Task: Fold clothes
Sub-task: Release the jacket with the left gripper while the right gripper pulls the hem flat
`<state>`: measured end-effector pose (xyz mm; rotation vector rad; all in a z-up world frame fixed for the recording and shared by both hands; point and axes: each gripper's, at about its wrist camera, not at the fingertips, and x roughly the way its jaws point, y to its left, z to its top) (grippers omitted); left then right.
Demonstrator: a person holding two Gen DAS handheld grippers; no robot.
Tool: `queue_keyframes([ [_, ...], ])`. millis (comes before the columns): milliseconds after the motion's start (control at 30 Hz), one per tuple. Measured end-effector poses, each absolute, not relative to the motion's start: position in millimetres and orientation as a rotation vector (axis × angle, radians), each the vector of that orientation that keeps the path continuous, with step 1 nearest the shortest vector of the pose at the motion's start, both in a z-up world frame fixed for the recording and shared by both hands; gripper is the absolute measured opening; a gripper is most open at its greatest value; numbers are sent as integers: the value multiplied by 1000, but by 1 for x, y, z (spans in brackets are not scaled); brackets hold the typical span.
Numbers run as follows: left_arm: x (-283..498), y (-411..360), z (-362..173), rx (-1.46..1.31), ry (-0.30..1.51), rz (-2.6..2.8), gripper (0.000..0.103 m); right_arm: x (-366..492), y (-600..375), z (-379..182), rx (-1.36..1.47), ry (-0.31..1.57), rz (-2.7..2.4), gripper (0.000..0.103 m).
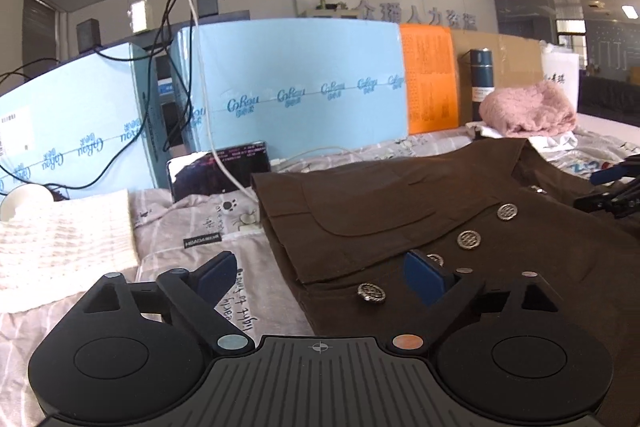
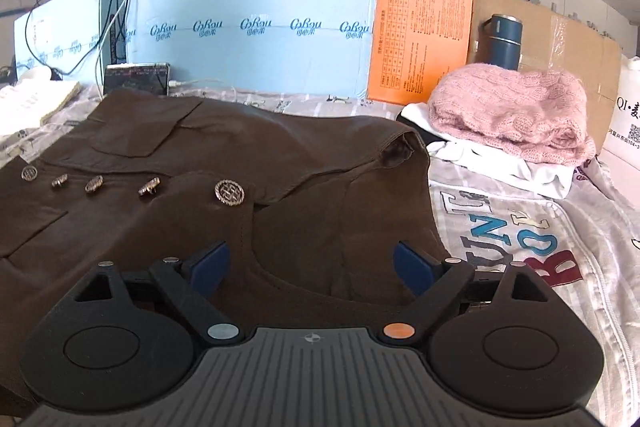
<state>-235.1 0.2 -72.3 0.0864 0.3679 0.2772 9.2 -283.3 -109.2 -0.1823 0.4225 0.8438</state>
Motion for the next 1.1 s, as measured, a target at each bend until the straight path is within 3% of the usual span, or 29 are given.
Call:
queue_keyframes([
  [300, -278, -62, -77, 196, 424, -121, 101, -12, -309, -105, 57, 365, 836, 89],
  [700, -268, -114, -120, 584, 596, -94, 101, -41, -345, -107, 17, 336, 833, 93],
  [867, -264, -97, -104, 458, 512, -47, 101, -60, -354, -108, -84, 332, 1029, 100],
  [1100, -257, -69, -83, 250, 405, -21, 101, -95, -333, -107, -312, 303, 1335, 100],
])
